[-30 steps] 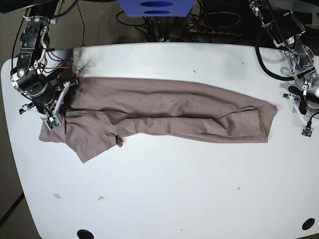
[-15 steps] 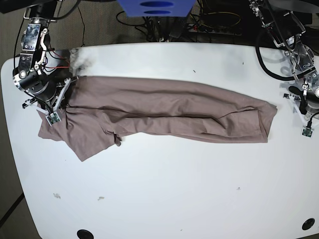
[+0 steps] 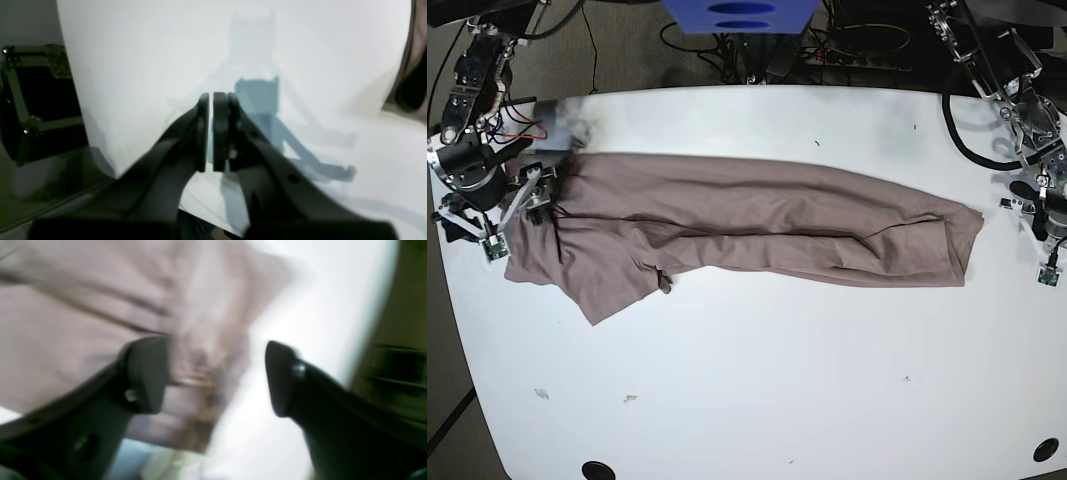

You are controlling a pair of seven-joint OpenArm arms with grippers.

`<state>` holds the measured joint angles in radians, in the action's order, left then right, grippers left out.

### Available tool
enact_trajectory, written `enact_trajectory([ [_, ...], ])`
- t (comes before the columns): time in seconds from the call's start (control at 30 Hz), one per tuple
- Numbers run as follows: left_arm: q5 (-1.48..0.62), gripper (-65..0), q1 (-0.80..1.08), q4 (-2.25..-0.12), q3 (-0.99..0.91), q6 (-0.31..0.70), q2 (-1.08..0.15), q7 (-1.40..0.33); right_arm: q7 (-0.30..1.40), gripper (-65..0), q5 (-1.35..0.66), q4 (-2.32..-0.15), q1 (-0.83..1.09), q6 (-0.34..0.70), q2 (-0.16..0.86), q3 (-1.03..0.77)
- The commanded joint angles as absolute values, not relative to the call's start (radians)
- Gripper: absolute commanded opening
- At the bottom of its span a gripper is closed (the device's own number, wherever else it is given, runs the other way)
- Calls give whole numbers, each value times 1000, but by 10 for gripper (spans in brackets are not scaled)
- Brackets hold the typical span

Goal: Fold the T-shirt properly
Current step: 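Release the folded shirt and raise both grippers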

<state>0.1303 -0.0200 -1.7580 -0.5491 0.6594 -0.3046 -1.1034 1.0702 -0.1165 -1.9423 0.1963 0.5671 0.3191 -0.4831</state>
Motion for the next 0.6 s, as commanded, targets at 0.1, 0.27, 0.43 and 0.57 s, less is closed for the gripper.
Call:
enact_trajectory([
  [0.1,134,-483,-38,-1837,-555,656,-329,-1095,1110,-94,-131,-2045,188,568,332,-493],
  [0.27,131,-361,-47,-1905,-544,656,-323,-1095,1182,-94,-131,-2058,185,568,332,-495],
  [0.43,134,-292,-91,-1914,-516,656,-303,-1096,1233,-94,-131,-2057,162,568,332,-495],
  [0.57,140,-292,-94,-1914,-486,656,-269,-1101,1251,-94,-131,-2055,84,568,332,-487],
])
